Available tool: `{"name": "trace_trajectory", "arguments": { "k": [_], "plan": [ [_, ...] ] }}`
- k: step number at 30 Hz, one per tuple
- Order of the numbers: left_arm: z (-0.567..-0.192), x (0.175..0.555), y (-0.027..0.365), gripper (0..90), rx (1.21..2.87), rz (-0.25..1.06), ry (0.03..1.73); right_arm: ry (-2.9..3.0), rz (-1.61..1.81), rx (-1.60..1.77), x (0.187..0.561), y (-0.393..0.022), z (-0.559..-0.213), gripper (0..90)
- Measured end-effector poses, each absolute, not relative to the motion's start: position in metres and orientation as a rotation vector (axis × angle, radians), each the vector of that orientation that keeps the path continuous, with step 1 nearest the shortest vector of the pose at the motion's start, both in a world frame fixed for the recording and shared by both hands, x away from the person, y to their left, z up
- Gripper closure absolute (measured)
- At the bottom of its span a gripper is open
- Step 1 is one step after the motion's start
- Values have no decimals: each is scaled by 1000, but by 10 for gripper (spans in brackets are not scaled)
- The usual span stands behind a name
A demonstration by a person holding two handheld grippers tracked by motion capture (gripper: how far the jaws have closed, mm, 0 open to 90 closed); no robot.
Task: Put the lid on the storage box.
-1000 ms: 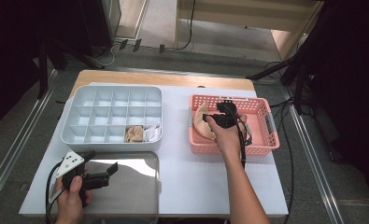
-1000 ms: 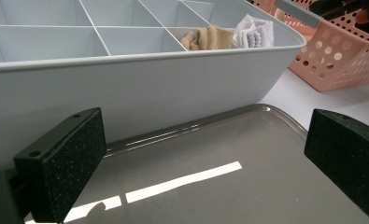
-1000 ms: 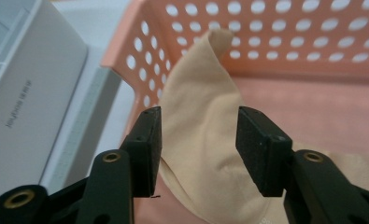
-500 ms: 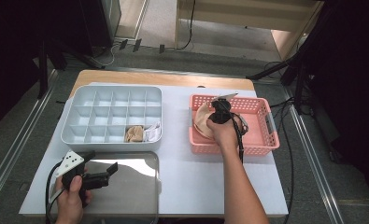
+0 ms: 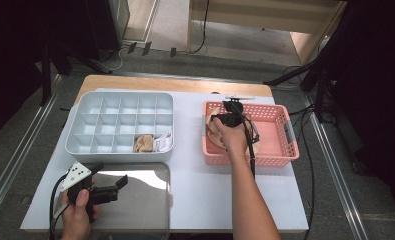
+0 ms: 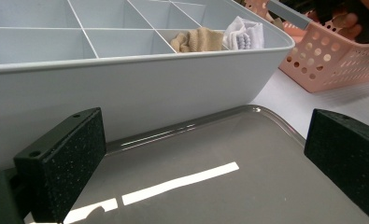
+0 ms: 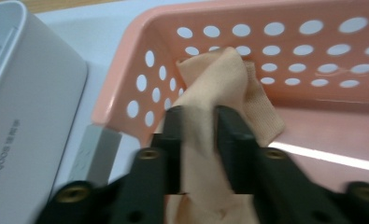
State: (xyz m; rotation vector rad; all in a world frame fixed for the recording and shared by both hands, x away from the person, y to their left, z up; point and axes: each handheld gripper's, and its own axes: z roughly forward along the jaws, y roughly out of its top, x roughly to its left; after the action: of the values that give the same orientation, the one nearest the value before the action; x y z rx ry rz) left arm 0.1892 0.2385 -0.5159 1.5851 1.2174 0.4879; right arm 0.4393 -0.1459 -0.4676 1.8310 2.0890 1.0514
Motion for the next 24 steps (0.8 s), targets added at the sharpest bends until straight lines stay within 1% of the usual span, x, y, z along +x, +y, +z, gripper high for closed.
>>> {"name": "trace_trajectory", "arguments": {
  "k": [1, 2, 5, 8, 9, 10, 12, 14, 17, 18, 19, 22, 23, 24],
  "plan": [
    [-516, 189, 238, 0, 1585, 491, 1218, 2089, 1051, 1831, 439, -146, -468, 655],
    [-516, 189, 238, 0, 1589, 489, 1217, 2088, 996, 1820, 445, -144, -474, 490],
    [-516, 189, 236, 0, 1593, 492, 1215, 2076, 977, 1861, 452, -148, -482, 393],
    [-516, 189, 235, 0, 1596, 493, 1211, 2079, 945, 1893, 457, -152, -488, 260],
    [-516, 189, 235, 0, 1596, 493, 1211, 2079, 945, 1893, 457, -152, -488, 260],
    [-516, 189, 235, 0, 1596, 491, 1212, 2072, 894, 1898, 460, -153, -491, 229],
    [-516, 189, 235, 0, 1596, 489, 1213, 2085, 864, 1905, 461, -153, -494, 230],
    [-516, 188, 234, 0, 1600, 488, 1209, 2117, 875, 1887, 463, -152, -498, 255],
    [-516, 188, 234, 0, 1599, 488, 1206, 2158, 875, 1814, 463, -147, -499, 345],
    [-516, 188, 235, 0, 1595, 489, 1205, 2158, 875, 1814, 463, -147, -499, 345],
    [-515, 188, 235, 0, 1595, 489, 1204, 2185, 879, 1747, 462, -143, -500, 520],
    [-515, 188, 235, 0, 1596, 488, 1203, 2217, 931, 1747, 462, -142, -501, 696],
    [-515, 188, 235, 0, 1598, 491, 1201, 2231, 939, 1748, 462, -143, -500, 740],
    [-515, 188, 235, 0, 1597, 486, 1201, 2234, 946, 1743, 461, -144, -499, 762]
  ]
}}
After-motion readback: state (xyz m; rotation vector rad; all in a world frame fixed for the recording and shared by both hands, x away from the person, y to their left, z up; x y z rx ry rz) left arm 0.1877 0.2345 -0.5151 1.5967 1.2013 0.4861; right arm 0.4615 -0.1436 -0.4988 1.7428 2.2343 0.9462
